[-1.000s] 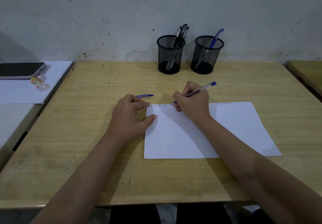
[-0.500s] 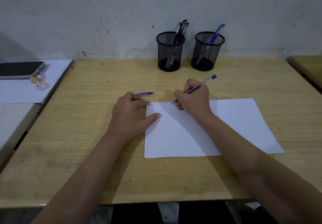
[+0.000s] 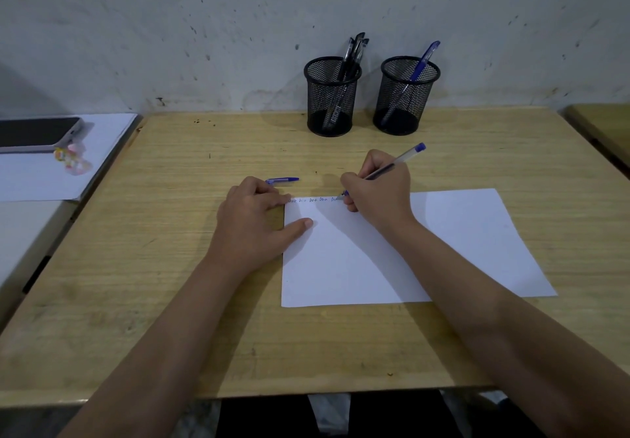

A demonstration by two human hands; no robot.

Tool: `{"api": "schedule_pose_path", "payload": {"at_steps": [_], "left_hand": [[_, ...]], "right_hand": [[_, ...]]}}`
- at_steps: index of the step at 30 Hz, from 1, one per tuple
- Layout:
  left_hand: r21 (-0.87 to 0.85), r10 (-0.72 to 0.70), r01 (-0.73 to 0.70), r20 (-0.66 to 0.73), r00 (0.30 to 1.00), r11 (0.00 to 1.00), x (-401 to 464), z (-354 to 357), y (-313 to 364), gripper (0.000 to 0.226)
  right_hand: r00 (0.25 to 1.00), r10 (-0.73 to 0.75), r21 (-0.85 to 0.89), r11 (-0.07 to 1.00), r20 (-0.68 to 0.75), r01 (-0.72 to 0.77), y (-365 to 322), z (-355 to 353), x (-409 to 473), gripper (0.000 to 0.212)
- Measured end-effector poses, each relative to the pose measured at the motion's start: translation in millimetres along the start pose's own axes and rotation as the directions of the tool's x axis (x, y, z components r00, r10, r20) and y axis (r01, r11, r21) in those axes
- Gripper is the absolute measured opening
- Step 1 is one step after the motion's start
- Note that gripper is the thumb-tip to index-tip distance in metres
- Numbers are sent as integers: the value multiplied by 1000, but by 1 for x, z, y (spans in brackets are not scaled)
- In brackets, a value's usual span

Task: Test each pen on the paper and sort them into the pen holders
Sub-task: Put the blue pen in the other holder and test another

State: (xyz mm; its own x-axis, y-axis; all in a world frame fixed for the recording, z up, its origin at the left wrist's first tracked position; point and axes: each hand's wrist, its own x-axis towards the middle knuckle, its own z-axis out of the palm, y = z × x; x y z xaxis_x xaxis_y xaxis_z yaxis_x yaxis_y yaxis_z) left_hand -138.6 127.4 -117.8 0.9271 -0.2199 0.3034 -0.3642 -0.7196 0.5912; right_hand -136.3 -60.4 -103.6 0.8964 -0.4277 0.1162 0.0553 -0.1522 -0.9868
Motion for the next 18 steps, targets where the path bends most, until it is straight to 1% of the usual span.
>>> {"api": "schedule_pose_path", "payload": {"at_steps": [5, 9, 14, 16, 18], "left_hand": [[-8, 3, -3, -4, 1000, 1000, 0, 0, 0, 69], [-13, -3, 2, -9, 1000, 1000, 0, 0, 0, 69], [0, 7, -7, -15, 1000, 1000, -1, 1, 1, 68], [16, 22, -22, -17, 1000, 1000, -2, 0, 1, 67], [55, 42, -41, -20, 999, 998, -3, 0, 2, 64]], "right_hand": [[1000, 6, 1, 1000, -24, -6, 0, -2, 0, 33], [1000, 11, -3, 1000, -13, -11, 0, -2, 0, 36], [999, 25, 16, 1000, -26, -25, -1, -3, 0, 33], [998, 52, 46, 998, -42, -50, -2, -5, 0, 27], [992, 95, 118, 989, -80, -86, -3, -7, 2, 28]]}}
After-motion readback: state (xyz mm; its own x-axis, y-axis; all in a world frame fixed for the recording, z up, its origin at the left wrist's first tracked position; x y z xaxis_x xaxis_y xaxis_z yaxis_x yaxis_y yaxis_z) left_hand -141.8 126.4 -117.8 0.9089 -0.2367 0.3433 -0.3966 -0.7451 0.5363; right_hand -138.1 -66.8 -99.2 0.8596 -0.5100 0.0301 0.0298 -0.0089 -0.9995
